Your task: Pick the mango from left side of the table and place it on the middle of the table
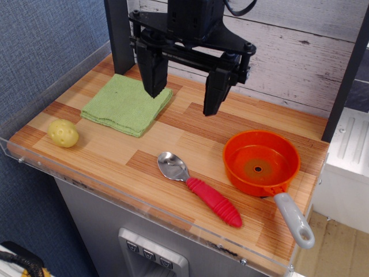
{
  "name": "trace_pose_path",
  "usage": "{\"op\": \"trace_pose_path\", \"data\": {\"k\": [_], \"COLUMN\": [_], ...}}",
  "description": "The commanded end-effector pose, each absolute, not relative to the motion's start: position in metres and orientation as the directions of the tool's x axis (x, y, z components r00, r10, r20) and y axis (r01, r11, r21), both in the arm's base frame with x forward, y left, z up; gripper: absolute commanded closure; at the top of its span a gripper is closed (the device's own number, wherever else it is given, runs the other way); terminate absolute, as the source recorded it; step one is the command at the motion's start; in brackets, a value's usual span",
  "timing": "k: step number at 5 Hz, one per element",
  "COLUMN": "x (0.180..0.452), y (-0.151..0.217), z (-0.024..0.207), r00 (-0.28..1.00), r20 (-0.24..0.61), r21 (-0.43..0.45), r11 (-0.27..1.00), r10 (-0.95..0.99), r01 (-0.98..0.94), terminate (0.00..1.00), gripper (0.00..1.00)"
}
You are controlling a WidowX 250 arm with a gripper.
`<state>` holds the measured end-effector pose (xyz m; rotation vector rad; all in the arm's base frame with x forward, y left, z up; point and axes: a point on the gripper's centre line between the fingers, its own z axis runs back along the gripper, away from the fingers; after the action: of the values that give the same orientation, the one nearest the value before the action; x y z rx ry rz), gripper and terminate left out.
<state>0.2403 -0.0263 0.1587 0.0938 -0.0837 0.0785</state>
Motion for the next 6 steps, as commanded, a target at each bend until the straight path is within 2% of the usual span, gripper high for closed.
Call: {"op": "trace_pose_path", "data": {"k": [1,2,3,4,5,6], "x": [0.240,0.241,0.239,0.235,0.231,0.223], "y": [-0.026,-0.005,0.022,0.057,0.096,0.124], "z": [0.159,0.154,0.143,0.128,0.112,0.102], "r00": [0.993,0.983,0.968,0.948,0.921,0.898], "r20": [0.087,0.070,0.028,0.039,0.052,0.087], "r21": [0.090,0.096,0.145,0.170,0.107,0.115], "r11": [0.993,0.980,0.957,0.933,0.915,0.891], "r10": [0.074,0.170,0.249,0.315,0.387,0.432], "r01": [-0.082,-0.176,-0.250,-0.317,-0.390,-0.440], "terminate": [0.00,0.00,0.00,0.00,0.00,0.00], "gripper": [0.00,0.00,0.00,0.00,0.00,0.00]}}
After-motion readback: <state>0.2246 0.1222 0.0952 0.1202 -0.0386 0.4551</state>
